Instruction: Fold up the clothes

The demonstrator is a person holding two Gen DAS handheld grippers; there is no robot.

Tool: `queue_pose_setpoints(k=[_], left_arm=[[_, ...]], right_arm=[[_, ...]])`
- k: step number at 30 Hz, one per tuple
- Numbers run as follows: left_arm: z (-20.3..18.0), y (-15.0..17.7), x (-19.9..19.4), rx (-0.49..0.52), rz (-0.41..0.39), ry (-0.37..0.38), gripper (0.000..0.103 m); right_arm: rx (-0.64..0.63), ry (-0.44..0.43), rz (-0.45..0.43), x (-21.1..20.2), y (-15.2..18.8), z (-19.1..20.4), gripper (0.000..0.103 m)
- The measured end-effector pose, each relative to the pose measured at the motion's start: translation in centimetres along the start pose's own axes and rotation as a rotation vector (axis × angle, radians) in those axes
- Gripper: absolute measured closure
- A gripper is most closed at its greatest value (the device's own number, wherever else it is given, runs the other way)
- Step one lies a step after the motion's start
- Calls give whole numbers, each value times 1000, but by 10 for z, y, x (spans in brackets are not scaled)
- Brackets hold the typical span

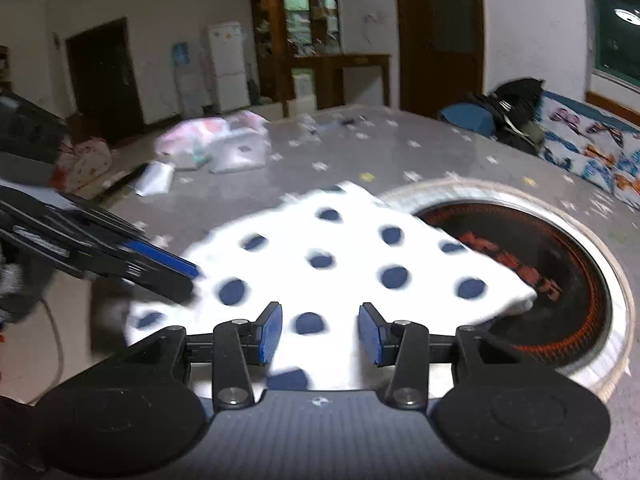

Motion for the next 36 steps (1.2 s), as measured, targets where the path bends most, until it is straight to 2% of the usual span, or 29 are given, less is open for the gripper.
queue_pose_setpoints(k=[4, 10, 16, 20, 26, 32, 36], left_arm=[[-7, -3, 2, 20, -3, 15, 81], [-20, -8, 6, 51, -10, 43, 80], [-31, -11, 10, 80, -12, 67, 78], [-25, -1, 16, 63, 25, 60, 78], [-20, 4, 16, 44, 29, 66, 78], [-23, 2, 10, 43, 17, 70, 76], [-26, 0, 5, 63, 0, 73, 71]], right_arm=[[32, 64, 18, 1, 7, -22, 60], [49, 116, -30, -8, -14, -40, 60], [110, 135, -40, 15, -27, -52, 60], [127, 164, -21, 30, -23, -62, 60], [152, 197, -4, 46, -15, -79, 60], [185, 203, -16, 48, -24, -84, 60], [124, 124, -26, 33, -36, -59, 60]])
Point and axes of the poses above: each gripper's, at about its wrist camera, not at the fingertips, and x roughly the way its jaws point, z to its left, y to its underside, the point moved 7 cm from there along x, roughly the way its jaws point, and after that the axes turned 4 degrees about y, right-handed, at the moved point
